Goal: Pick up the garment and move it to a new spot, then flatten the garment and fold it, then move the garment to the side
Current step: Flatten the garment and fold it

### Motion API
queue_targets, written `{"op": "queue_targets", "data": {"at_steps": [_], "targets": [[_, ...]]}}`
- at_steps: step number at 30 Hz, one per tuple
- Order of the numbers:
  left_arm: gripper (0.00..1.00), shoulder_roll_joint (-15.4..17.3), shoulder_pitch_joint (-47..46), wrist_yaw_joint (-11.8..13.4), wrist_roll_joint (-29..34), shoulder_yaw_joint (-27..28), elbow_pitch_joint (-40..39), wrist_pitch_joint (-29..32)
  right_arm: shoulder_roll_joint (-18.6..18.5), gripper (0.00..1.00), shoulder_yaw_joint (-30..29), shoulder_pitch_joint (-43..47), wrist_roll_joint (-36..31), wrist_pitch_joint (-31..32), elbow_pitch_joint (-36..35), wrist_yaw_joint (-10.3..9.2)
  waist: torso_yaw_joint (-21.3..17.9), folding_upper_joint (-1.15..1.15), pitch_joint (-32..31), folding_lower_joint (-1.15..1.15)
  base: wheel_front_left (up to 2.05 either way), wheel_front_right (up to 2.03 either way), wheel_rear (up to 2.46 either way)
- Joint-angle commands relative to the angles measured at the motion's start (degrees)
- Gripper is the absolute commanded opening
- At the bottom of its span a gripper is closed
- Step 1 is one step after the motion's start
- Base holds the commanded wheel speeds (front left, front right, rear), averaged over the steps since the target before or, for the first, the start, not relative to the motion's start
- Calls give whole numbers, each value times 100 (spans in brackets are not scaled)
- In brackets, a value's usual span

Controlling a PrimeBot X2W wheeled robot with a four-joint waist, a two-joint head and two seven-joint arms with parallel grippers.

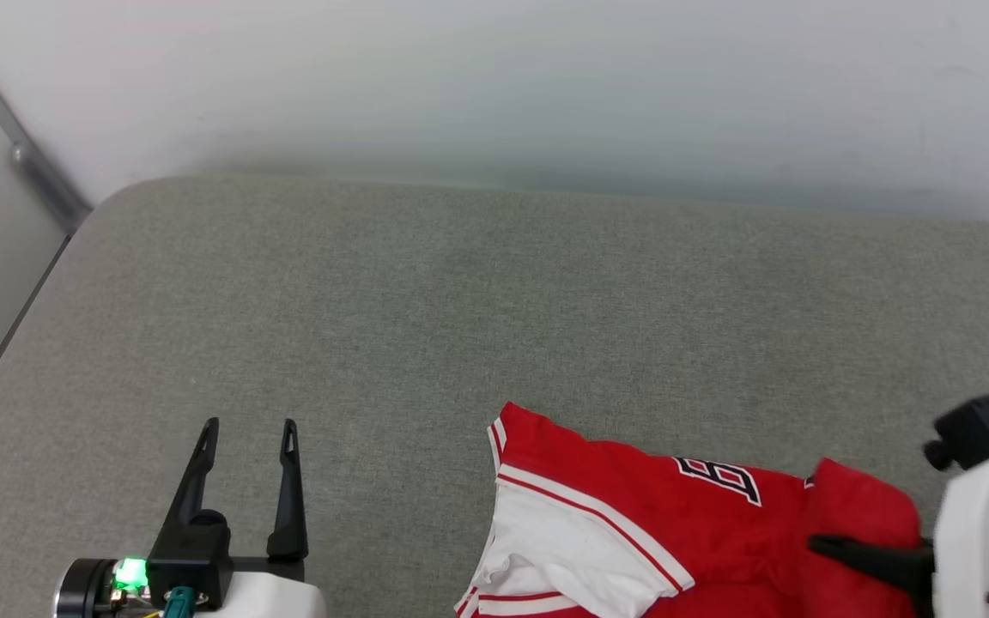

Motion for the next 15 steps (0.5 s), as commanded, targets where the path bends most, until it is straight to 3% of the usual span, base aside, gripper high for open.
{"op": "queue_targets", "data": {"at_steps": [1, 9, 15], "targets": [[100, -38, -45, -28, 46, -11, -7, -13, 78, 0, 51, -143, -77, 65, -44, -2, 23, 0, 33, 0, 0, 0, 0], [100, -182, -260, -133, 99, -89, 20, -13, 1037, 0, 810, -1288, -803, 540, 125, -2, 152, 0, 271, 0, 0, 0, 0], [100, -251, -398, -192, 123, -95, 39, -13, 1478, 0, 1560, -1983, -1283, 578, 729, -2, 252, 0, 472, 0, 0, 0, 0]]}}
